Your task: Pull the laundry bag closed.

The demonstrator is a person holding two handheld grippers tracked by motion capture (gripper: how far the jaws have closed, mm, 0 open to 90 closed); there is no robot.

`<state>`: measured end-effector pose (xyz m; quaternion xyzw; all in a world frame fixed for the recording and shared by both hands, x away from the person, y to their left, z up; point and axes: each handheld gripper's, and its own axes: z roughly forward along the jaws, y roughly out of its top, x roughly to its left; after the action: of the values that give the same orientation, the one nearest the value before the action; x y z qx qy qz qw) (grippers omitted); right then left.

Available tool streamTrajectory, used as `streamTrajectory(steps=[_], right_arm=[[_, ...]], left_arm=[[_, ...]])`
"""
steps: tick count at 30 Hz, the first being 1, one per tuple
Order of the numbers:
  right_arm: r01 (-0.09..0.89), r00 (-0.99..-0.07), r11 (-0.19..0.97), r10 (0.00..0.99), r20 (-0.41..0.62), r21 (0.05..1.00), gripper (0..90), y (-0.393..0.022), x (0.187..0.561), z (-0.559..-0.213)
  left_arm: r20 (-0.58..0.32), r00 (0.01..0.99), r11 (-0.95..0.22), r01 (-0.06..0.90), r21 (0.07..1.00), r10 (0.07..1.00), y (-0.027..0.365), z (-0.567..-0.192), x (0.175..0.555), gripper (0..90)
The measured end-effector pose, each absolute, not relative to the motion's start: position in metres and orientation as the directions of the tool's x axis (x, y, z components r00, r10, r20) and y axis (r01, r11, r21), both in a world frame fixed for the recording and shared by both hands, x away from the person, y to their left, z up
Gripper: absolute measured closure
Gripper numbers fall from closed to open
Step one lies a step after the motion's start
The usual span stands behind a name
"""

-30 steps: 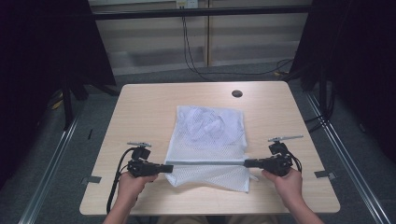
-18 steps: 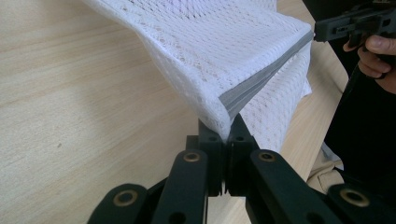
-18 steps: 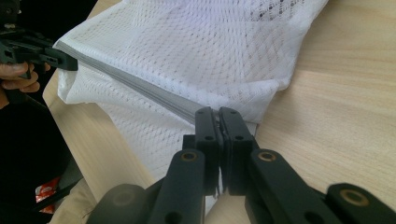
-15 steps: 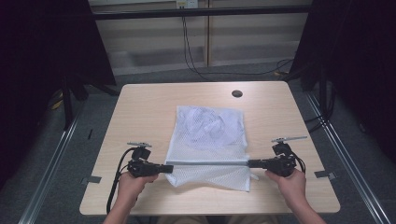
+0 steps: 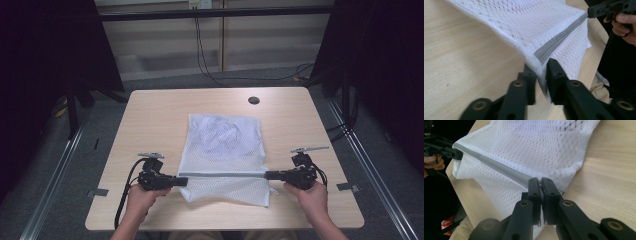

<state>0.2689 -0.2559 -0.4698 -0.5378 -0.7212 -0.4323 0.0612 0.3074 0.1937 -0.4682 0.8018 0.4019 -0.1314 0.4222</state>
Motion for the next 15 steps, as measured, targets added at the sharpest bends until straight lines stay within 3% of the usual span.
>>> streamTrajectory(steps=[5,15], right_arm=[[0.826,-0.401,0.03,0.734,0.548,0.563,74.6,-0.2567,0.2693,-0.4699],[0.803,-0.402,0.034,0.768,0.499,0.595,50.6,-0.2556,0.2689,-0.4681]], left_arm=[[-0.519,0.639,-0.323,0.753,0.573,0.567,0.1929,-0.4675,0.3067,59.0],[-0.461,0.646,-0.327,0.733,0.596,0.608,0.1964,-0.4645,0.3095,34.7]])
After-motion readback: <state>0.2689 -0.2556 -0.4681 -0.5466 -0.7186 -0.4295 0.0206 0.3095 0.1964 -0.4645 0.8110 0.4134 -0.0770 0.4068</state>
